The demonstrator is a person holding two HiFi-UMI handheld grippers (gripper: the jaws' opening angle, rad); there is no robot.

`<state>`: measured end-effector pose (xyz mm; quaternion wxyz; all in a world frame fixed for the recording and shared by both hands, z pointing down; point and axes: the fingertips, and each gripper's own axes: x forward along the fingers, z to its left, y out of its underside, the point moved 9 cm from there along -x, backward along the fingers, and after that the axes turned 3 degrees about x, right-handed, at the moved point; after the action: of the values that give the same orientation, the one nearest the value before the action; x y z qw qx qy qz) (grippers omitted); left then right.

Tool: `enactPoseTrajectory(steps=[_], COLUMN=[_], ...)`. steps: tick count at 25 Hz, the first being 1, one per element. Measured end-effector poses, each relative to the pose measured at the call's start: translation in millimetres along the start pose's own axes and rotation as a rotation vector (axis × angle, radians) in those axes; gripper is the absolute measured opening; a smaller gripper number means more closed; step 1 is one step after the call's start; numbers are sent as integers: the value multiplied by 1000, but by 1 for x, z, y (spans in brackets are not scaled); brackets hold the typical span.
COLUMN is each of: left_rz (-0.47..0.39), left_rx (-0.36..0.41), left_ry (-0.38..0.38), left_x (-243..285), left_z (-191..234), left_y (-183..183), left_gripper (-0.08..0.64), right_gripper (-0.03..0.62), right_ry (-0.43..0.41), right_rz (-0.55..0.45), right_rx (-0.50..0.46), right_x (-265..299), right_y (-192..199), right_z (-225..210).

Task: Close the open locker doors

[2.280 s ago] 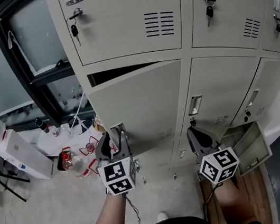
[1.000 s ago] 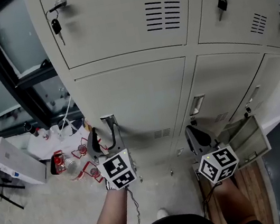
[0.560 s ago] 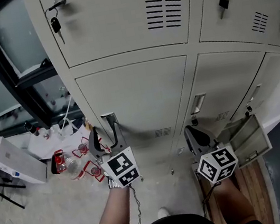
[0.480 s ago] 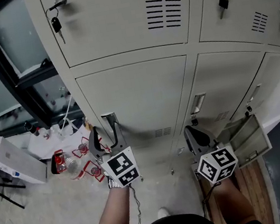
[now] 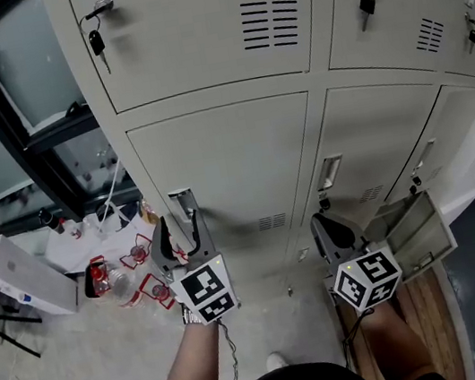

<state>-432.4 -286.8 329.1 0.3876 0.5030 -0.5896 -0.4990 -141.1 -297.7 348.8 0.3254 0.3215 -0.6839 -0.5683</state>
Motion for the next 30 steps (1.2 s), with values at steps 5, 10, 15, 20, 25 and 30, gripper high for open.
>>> enactPoseTrajectory(steps=[5, 10, 15, 20, 25, 30], left_rz=[-13, -18, -18, -8, -24, -28], left_rx=[7, 21, 9, -15, -37, -45], left_ry=[33, 78, 147, 254, 428, 589], left_x=[-12, -23, -31, -38, -49, -65], left_z=[-11, -28, -53, -91, -148, -212], left_y=[-4, -9, -14, -16, -21, -29], left_gripper=[208, 86, 8, 5, 5, 5], right_gripper=[0, 0, 0, 0, 0, 0], right_ry=[5, 14, 40, 80, 133, 200], right_rz=[4, -1, -7, -7, -4, 4], right_rx=[-7, 4, 15, 24, 36, 46], right_x=[-9, -22, -44, -70, -105, -147], right_y=[1, 4, 5, 7, 9, 9], right_z=[-2, -10, -24, -47, -79, -114])
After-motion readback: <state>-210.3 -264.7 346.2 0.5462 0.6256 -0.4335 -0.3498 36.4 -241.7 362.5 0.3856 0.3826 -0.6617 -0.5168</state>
